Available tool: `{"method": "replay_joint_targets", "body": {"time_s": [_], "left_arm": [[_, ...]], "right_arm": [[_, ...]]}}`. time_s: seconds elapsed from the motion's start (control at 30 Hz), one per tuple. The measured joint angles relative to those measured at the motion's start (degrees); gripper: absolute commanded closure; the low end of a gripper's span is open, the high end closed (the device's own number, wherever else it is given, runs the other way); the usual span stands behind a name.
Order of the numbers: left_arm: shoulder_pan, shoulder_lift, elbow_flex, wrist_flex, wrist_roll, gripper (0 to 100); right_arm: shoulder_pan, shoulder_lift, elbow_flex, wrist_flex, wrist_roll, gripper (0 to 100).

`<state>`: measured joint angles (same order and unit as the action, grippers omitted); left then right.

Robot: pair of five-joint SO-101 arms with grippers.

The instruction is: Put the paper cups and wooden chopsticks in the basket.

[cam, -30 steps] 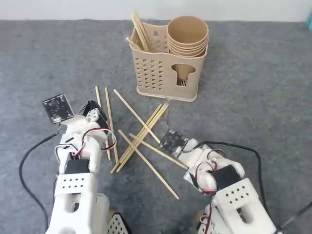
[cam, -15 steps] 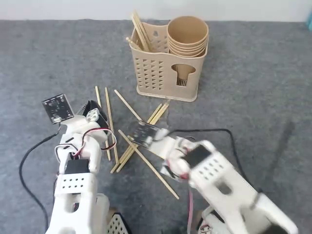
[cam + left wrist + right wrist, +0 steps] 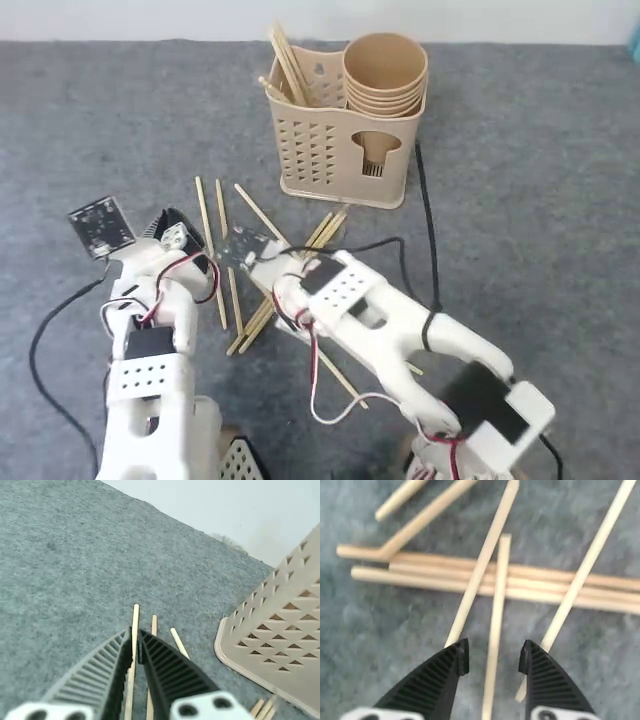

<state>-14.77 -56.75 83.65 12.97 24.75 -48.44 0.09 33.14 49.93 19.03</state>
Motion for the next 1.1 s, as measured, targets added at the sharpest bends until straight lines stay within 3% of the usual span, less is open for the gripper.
{"method": "replay_joint_targets", "body": {"time_s": [0.47,0.57,0.67,0.87,1.1], "left_arm": [[-0.26,0.09,0.09,-1.05,-0.35,99],[-0.35,0.18,0.09,-1.05,-0.35,99],[-0.35,0.18,0.09,-1.05,-0.35,99],[-0.35,0.18,0.09,-1.05,-0.35,99],[-0.35,0.00,0.00,-1.85,-0.09,99]], "right_arm": [[-0.09,7.82,-5.19,-3.87,0.09,83.0],[-0.09,8.88,-6.33,-4.04,0.09,88.8],[0.00,9.05,-6.77,-2.81,0.09,99.8],[0.09,9.32,-6.95,-0.18,-0.09,99.1],[0.00,-0.35,-5.63,7.91,-0.26,99.1]]}}
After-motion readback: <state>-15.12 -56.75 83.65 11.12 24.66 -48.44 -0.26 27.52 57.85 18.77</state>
